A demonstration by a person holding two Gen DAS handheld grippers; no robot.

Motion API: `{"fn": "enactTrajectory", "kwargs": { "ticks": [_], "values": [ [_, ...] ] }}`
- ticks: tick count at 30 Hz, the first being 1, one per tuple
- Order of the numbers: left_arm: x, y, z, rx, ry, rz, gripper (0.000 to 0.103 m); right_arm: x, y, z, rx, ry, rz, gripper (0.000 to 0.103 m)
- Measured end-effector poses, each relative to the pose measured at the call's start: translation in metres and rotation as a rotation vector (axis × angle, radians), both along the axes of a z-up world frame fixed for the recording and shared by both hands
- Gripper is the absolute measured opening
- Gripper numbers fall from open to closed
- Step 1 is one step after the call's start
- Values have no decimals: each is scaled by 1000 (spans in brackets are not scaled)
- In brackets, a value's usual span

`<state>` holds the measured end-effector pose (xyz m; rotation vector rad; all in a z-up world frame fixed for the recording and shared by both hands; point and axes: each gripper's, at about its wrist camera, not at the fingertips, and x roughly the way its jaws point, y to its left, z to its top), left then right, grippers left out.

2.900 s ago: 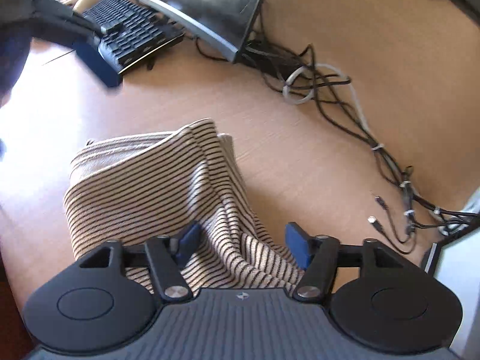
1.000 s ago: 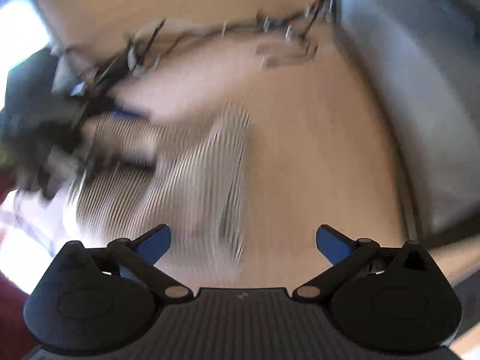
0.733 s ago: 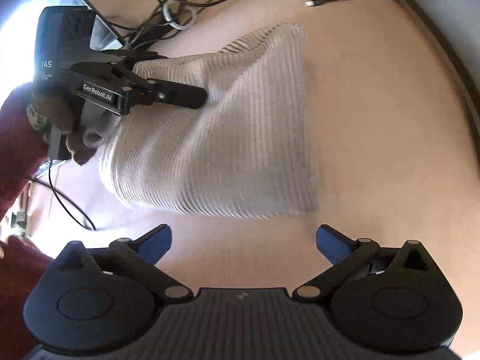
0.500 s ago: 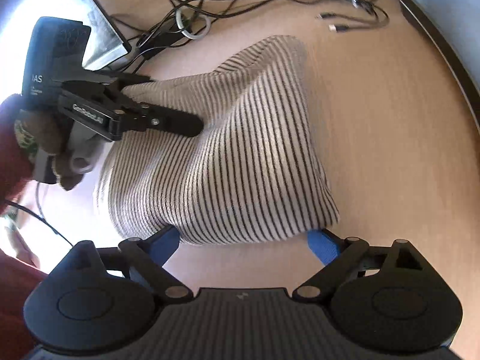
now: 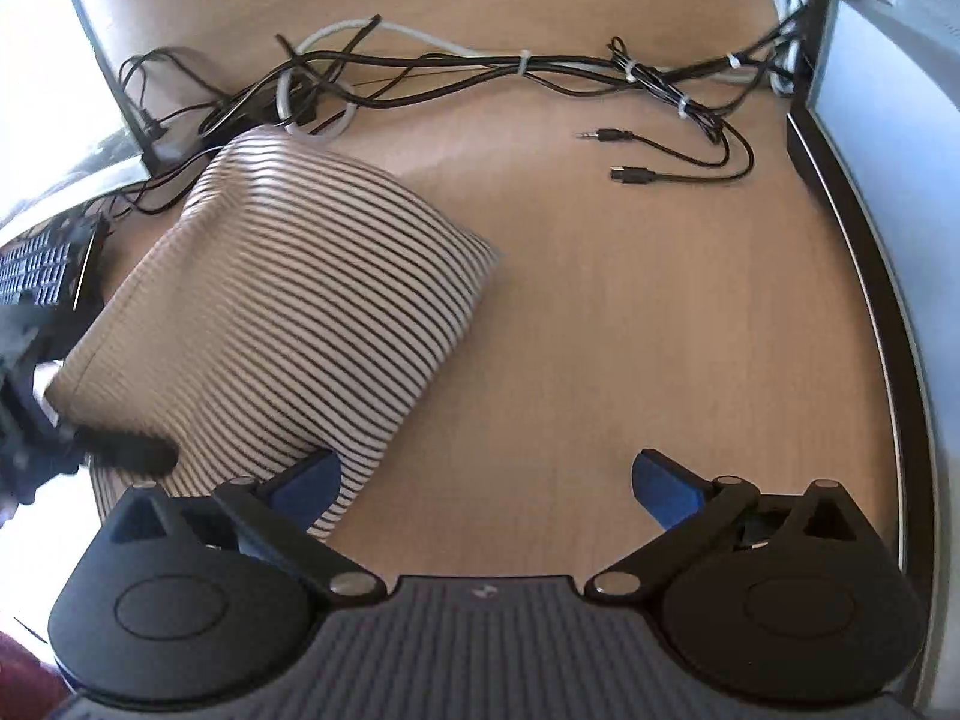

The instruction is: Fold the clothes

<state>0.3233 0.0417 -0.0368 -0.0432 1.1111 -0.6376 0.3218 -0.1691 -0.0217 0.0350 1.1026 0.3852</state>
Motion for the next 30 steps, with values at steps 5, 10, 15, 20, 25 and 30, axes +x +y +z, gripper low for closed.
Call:
{"fn": "enactTrajectory", "kwargs": {
  "ticks": [5, 10, 15, 20, 25, 30],
  "values": [
    [-16, -8, 4, 5, 3, 23, 103, -8, -8, -7, 44, -19, -87, 103],
    [-30, -12, 5, -5, 15, 16, 103, -12, -11, -6, 50, -26, -147, 103],
    [-45, -19, 8, -26, 43, -29, 103, -14, -14, -4, 57, -26, -203, 103],
    [-59, -22, 16, -103, 57, -132, 103, -18, -24, 21, 40, -138, -228, 103],
    [-58, -2, 33, -133, 16, -89, 103, -39, -17, 39, 21, -253, -163, 103],
    [-39, 24, 44, -124, -31, 77, 103, -75, 28, 40, -43, -352, 51, 94]
  ]
}}
